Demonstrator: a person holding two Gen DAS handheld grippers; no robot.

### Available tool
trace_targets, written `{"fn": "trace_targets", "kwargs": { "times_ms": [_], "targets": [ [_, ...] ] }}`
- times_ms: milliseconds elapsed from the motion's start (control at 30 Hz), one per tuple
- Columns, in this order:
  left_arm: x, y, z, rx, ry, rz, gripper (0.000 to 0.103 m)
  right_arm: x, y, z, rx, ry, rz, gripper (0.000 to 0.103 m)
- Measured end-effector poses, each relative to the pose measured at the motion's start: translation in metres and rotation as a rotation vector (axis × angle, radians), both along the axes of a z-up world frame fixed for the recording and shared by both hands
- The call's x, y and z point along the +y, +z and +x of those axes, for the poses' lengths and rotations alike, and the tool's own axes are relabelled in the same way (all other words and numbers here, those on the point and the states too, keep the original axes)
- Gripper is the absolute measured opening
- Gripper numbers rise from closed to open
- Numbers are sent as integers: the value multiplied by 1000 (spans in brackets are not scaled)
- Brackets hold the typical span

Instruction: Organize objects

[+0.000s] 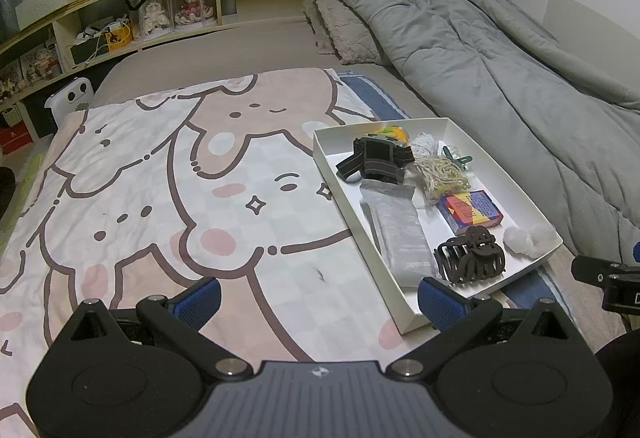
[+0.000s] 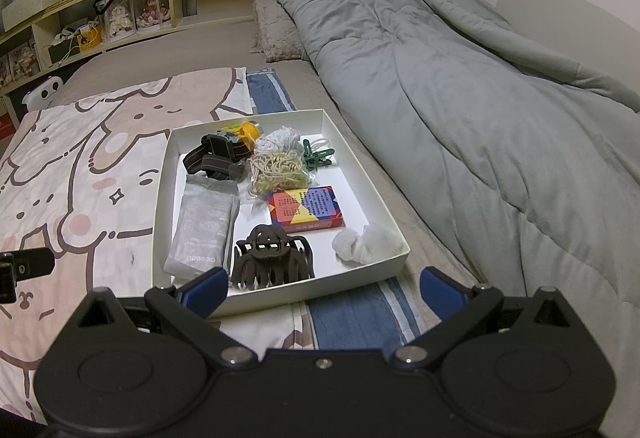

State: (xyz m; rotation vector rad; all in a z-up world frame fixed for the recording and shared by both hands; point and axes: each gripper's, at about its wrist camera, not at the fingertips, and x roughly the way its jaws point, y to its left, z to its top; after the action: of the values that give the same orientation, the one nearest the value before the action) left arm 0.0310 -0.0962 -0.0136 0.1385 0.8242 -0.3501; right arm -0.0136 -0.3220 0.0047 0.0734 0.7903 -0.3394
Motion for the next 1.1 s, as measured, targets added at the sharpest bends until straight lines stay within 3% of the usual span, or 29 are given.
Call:
{"fn": "trace_targets", "kwargs": {
  "times_ms": [1100],
  "targets": [
    [-1, 0, -1, 2, 0, -3, 103, 1, -4, -1, 3, -2, 3, 103]
  ]
}}
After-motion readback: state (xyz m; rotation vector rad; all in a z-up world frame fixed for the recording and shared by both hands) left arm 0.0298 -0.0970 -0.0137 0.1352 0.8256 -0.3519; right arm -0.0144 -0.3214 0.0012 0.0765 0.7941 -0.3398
